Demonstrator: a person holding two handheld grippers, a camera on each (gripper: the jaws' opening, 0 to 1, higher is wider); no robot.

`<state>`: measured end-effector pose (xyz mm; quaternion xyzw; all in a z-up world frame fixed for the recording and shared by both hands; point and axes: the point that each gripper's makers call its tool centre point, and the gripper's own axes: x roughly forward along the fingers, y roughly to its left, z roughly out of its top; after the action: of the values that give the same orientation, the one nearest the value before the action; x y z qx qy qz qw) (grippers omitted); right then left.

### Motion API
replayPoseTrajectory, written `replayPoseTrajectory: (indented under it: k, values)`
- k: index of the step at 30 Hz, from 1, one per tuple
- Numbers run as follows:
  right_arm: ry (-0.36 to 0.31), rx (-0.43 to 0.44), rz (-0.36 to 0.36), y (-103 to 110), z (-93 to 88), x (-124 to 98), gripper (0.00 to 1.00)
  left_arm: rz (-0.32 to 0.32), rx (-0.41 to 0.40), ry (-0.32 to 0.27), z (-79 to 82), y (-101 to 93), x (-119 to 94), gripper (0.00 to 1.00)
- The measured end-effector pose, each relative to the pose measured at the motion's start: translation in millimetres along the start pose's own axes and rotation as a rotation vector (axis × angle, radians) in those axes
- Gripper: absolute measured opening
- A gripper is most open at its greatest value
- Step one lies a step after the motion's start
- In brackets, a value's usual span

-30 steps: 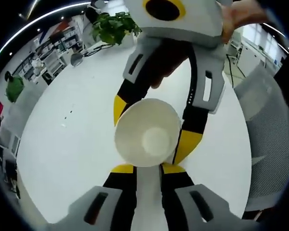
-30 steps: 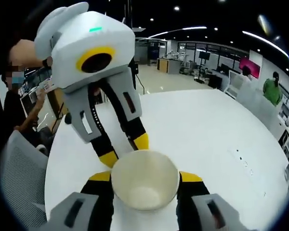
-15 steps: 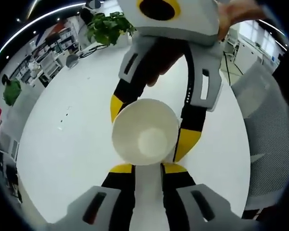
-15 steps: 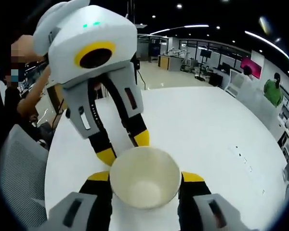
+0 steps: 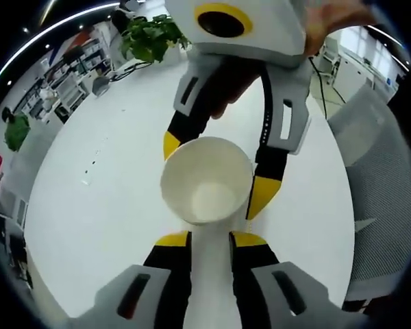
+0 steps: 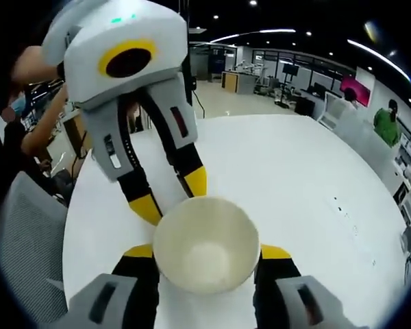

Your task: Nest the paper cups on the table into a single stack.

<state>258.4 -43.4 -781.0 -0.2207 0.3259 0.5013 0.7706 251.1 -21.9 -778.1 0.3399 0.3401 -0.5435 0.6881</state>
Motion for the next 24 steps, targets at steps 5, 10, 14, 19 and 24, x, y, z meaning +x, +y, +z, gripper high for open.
replayPoseTrajectory:
  k: [5, 10, 14, 19, 24]
  values:
    - [-0.003, 0.016, -0.023, -3.1, -0.7, -5.1, 0.61, 0.021, -0.033, 0.001, -2.3, -1.4, -4.2, 0.22]
    - [-0.061, 0.094, -0.073, -8.4, -0.8, -20.2, 0.68, 0.072, -0.096, -0.016, -7.3, -2.6, -15.9, 0.27]
    - [-0.108, 0.175, -0.117, -10.7, -5.6, -36.0, 0.72, 0.116, -0.168, -0.046, -12.7, -4.0, -23.8, 0.32]
    - [-0.152, 0.247, -0.151, -7.2, -14.5, -49.2, 0.75, 0.149, -0.311, -0.114, -16.8, -17.2, -35.9, 0.34]
    - [-0.19, 0.307, -0.177, 2.2, -22.0, -66.1, 0.76, 0.189, -0.413, -0.164, -26.7, -34.3, -45.4, 0.36]
